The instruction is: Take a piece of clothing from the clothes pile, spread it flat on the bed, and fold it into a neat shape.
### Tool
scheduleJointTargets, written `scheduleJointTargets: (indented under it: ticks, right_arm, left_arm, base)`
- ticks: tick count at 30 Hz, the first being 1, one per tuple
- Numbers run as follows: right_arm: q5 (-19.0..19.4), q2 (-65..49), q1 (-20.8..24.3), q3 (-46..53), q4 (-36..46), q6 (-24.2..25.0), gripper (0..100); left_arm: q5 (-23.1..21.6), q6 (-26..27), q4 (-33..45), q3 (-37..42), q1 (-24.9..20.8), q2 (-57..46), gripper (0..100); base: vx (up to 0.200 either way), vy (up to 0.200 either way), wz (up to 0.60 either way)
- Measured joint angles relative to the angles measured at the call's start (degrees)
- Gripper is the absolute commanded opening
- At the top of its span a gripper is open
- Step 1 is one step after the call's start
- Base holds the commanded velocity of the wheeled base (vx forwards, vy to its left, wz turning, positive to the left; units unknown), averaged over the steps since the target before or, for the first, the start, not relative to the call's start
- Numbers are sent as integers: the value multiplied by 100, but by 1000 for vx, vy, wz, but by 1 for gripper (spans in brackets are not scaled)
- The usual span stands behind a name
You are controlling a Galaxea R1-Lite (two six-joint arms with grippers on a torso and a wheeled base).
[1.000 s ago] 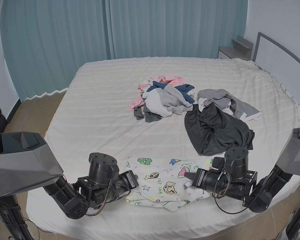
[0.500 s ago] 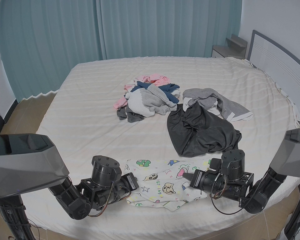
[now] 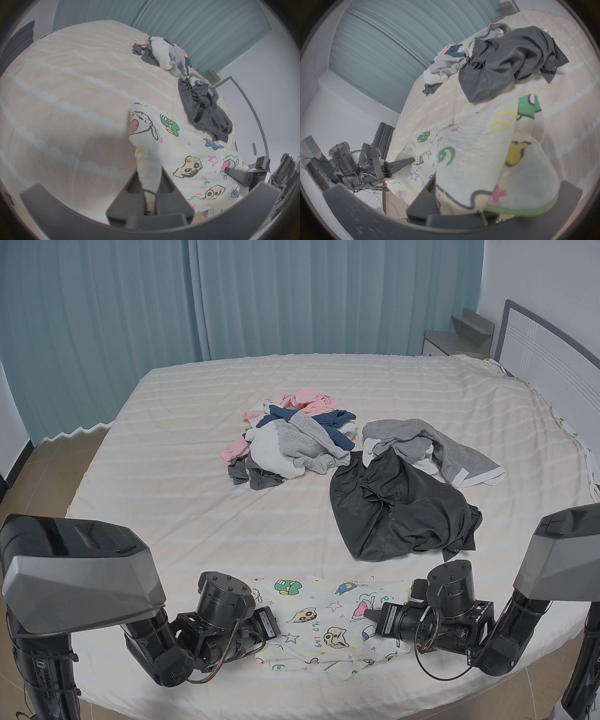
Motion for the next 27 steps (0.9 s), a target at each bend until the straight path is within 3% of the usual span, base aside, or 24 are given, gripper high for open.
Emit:
scheduleJointTargets:
  ticks: [22,23,24,25,27]
  right_arm:
    - [-279,979,-127,143,-373,-369,0]
    - [-282,990,-130,144,-371,-369,100]
    - [-295,1001,-140,146,-367,-369,100]
    - [-344,1009,-168,165,-347,-369,100]
    - [-367,1023,-190,171,-325,-369,100]
  left_arm:
    - [-9,-6,-49,74,-9,653,0]
    - [-9,-9,-49,78,-9,656,0]
    - [11,-9,-34,88,-9,661,0]
    - [66,-9,12,107,13,662,100]
    - [88,-9,28,110,27,673,100]
  base:
    - [0,0,0]
    - [0,0,0]
    - [0,0,0]
    - [0,0,0]
    - [0,0,0]
